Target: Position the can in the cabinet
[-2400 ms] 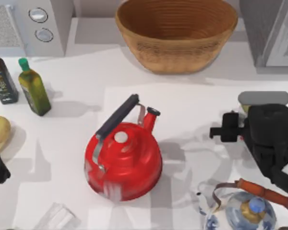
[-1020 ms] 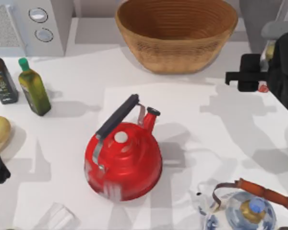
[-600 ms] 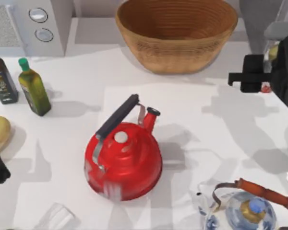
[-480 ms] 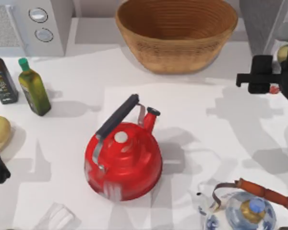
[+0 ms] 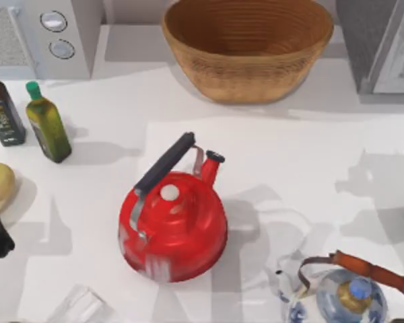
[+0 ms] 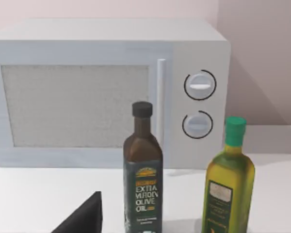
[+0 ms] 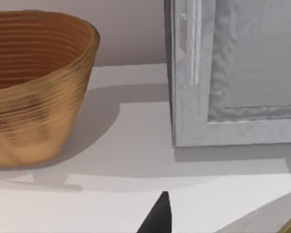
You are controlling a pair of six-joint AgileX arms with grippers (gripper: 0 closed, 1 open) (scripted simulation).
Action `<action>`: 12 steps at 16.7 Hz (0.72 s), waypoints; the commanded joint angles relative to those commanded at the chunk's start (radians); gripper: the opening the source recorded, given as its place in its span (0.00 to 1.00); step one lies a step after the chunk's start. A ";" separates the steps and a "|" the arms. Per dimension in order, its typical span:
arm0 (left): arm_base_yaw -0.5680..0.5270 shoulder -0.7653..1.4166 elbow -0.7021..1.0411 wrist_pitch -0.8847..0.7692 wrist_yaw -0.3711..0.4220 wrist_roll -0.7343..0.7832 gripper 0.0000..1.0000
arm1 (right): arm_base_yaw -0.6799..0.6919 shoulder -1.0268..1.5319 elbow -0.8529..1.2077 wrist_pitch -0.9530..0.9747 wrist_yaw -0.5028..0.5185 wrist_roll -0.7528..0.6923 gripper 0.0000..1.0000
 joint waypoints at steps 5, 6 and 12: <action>0.000 0.000 0.000 0.000 0.000 0.000 1.00 | -0.129 -0.397 -0.220 -0.017 -0.117 -0.072 0.00; 0.000 0.000 0.000 0.000 0.000 0.000 1.00 | -0.154 -0.481 -0.262 -0.020 -0.140 -0.086 0.00; 0.000 0.000 0.000 0.000 0.000 0.000 1.00 | -0.265 -0.808 -0.450 -0.035 -0.241 -0.147 0.00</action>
